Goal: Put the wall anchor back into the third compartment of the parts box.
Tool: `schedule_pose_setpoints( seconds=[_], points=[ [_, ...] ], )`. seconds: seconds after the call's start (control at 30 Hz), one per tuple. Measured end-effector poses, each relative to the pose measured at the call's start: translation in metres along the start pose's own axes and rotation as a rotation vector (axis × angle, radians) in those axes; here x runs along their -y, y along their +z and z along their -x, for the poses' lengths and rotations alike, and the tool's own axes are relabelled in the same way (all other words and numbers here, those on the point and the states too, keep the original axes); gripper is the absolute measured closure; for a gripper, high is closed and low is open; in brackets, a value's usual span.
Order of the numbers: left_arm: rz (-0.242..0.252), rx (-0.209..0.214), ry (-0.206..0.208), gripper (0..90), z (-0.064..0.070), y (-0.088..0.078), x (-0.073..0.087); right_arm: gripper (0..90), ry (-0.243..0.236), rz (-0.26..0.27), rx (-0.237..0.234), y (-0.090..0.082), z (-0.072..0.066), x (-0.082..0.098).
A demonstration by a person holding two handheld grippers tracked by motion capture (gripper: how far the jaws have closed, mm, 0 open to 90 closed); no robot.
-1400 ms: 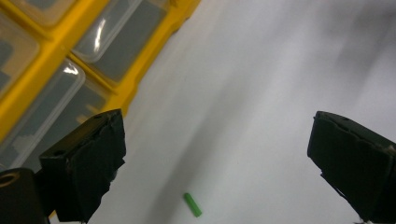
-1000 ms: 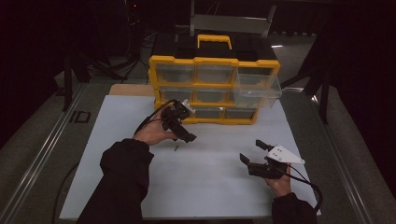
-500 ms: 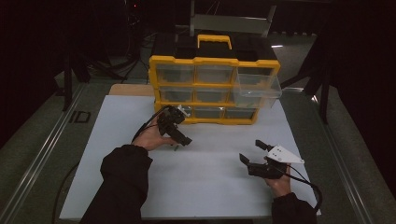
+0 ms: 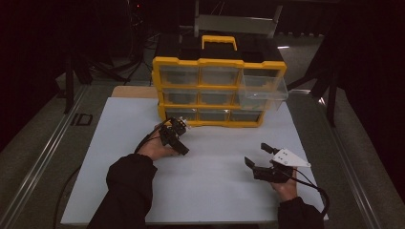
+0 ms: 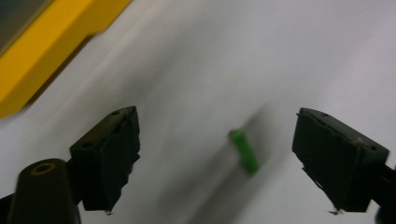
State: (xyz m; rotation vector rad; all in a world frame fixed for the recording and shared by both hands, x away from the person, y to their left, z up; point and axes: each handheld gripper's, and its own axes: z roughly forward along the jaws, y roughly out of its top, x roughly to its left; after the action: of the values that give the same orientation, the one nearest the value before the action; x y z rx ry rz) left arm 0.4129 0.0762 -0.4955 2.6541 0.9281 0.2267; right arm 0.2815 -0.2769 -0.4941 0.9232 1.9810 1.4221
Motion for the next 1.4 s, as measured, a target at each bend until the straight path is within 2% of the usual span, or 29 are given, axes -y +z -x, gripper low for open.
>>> schedule_pose_setpoints(
  seconds=[0.2, 0.4, 0.5, 0.53, 0.63, 0.77, 0.97, 1.17, 1.27, 1.4],
  points=[
    [-0.028, -0.027, 0.008, 22.1, -0.001, -0.001, 0.003, 15.2, 0.000, 0.000, 0.000, 0.000, 0.000, 0.000],
    [-0.037, -0.033, -0.010, 26.2, -0.008, -0.005, 0.007, 15.2, 0.000, -0.001, 0.000, 0.000, 0.000, 0.000],
    [-0.005, 0.014, -0.021, 25.5, -0.009, -0.008, 0.007, 15.3, 0.000, 0.000, 0.000, 0.000, 0.000, 0.000],
    [-0.001, 0.016, -0.018, 25.0, -0.007, -0.008, 0.006, 15.2, -0.001, -0.001, -0.001, 0.000, 0.000, 0.000],
    [-0.015, 0.005, 0.007, 23.6, -0.003, -0.004, 0.004, 15.2, -0.001, -0.001, -0.001, 0.001, 0.000, 0.000],
    [-0.037, -0.014, -0.005, 26.0, -0.001, 0.004, 0.003, 15.2, -0.003, 0.000, 0.001, 0.000, 0.000, 0.000],
    [-0.044, -0.011, -0.029, 41.3, -0.005, 0.002, 0.007, 15.3, -0.003, -0.001, 0.001, 0.000, 0.000, 0.000],
    [-0.038, 0.040, -0.028, 59.1, -0.005, 0.002, 0.008, 15.3, -0.006, -0.002, 0.000, 0.001, -0.001, 0.000],
    [-0.035, 0.053, -0.016, 64.9, -0.004, 0.002, 0.007, 15.3, -0.007, -0.002, 0.000, 0.001, -0.001, 0.000],
    [-0.033, 0.061, -0.032, 73.6, -0.006, 0.002, 0.007, 15.3, -0.008, -0.002, 0.000, 0.001, -0.001, 0.000]
  ],
)
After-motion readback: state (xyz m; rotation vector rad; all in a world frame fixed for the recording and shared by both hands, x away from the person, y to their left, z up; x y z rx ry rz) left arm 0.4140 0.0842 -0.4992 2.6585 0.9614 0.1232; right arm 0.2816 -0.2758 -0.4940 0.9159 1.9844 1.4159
